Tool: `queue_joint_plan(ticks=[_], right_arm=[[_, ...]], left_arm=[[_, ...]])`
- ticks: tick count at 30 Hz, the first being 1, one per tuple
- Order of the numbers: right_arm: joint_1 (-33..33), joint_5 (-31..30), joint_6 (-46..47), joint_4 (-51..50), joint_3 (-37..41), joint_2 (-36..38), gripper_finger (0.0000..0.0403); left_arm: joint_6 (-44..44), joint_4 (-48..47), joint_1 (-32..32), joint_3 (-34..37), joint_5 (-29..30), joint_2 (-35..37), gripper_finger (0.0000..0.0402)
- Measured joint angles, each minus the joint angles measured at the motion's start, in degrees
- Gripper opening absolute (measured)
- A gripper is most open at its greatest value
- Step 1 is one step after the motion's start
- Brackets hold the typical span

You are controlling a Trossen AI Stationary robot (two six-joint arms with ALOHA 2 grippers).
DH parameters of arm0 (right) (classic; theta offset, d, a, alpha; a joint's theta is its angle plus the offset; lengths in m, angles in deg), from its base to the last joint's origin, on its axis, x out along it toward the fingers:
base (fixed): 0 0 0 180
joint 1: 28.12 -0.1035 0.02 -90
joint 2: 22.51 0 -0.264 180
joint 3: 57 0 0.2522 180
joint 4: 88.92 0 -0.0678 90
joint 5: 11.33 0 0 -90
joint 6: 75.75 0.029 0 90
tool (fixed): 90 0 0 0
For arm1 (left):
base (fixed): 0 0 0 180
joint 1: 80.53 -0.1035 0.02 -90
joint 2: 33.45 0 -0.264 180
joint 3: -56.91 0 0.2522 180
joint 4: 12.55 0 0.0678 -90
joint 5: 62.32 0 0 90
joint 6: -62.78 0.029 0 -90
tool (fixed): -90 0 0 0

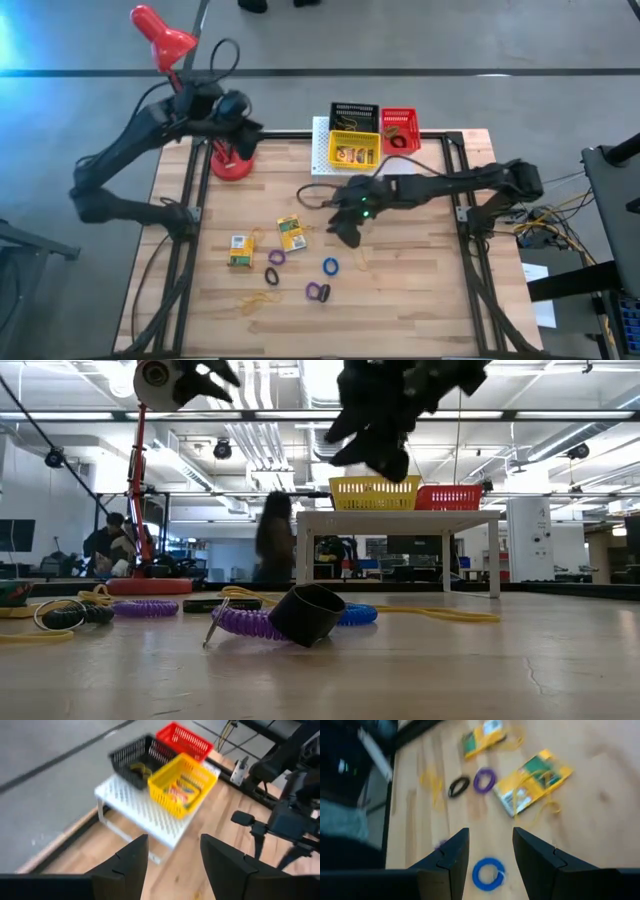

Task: Pick & Place Office Desk Supplies
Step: Put the blue spring keychain in the red bin on the shelf

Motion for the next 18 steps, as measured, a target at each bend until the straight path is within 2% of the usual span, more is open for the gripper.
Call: queue_joint_plan(ticks=[3, 10, 18], right_arm=[[-1.23, 2.09, -3.22, -2.03, -0.62, -3.8, 0.0146], [-5.62, 2.13, -9.59, -4.53, -2.18, -11.34, 0.0146], [-8.13, 1.51, -8.95, -5.34, -6.36, -19.14, 0.0185]], left_arm=[[-2.13, 0.23, 0.12, 6.48, -0.05, 5.31, 0.0184], [-6.41, 0.85, 0.28, 19.37, -0.16, 14.85, 0.0184], [-7.74, 1.29, 0.28, 27.52, -3.05, 20.4, 0.0184]])
